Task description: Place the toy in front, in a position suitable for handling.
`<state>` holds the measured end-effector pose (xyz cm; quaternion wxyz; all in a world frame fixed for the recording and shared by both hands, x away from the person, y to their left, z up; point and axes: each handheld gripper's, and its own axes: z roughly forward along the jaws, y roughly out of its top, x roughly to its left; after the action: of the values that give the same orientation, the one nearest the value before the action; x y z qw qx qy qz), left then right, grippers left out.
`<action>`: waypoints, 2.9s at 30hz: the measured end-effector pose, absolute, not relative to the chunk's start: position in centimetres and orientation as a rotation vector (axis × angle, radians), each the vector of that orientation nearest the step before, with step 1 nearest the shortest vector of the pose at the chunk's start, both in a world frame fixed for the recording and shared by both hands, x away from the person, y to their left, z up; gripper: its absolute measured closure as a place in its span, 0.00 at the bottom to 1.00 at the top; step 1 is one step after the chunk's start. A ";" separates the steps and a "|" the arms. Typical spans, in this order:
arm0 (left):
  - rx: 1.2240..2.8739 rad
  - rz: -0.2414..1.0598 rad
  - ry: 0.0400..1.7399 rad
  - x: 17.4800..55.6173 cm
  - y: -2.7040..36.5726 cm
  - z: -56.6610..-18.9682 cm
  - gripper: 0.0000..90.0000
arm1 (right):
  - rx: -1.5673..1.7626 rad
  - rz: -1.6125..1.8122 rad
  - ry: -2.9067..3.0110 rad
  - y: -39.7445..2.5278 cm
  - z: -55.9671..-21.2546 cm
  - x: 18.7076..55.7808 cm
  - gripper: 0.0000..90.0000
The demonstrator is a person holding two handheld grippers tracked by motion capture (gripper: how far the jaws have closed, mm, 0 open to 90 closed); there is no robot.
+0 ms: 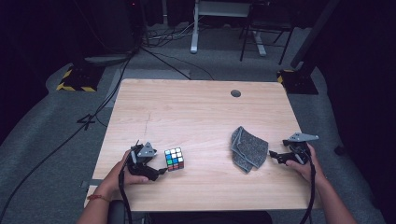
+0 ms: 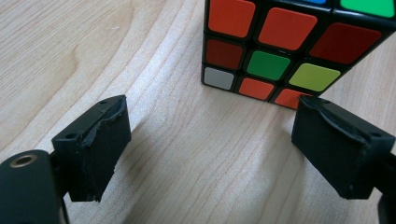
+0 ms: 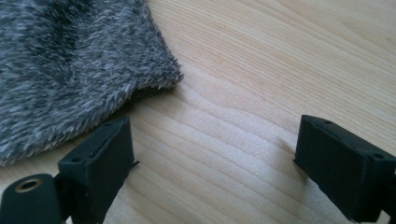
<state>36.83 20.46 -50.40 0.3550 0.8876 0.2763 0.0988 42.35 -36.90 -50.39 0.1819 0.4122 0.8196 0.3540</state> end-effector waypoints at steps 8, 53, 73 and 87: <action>2.292 0.259 0.722 36.8 20.4 -50.4 0.14 | 1.151 0.992 2.332 -37.0 -50.3 42.4 0.12; 2.309 0.256 0.733 36.3 18.8 -50.2 0.14 | 0.644 1.015 2.630 -27.4 -48.8 38.9 0.34; 2.358 0.237 0.688 36.2 17.7 -49.8 0.15 | 0.632 1.082 2.688 -25.0 -49.2 38.8 0.63; 2.201 0.299 0.640 35.3 16.6 -47.4 0.18 | 0.599 1.084 2.659 -25.3 -49.0 38.6 0.84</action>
<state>35.28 16.64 -47.40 0.4031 0.8714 0.2534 0.1186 38.59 -25.27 -48.99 0.1040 0.2032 0.9015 0.3677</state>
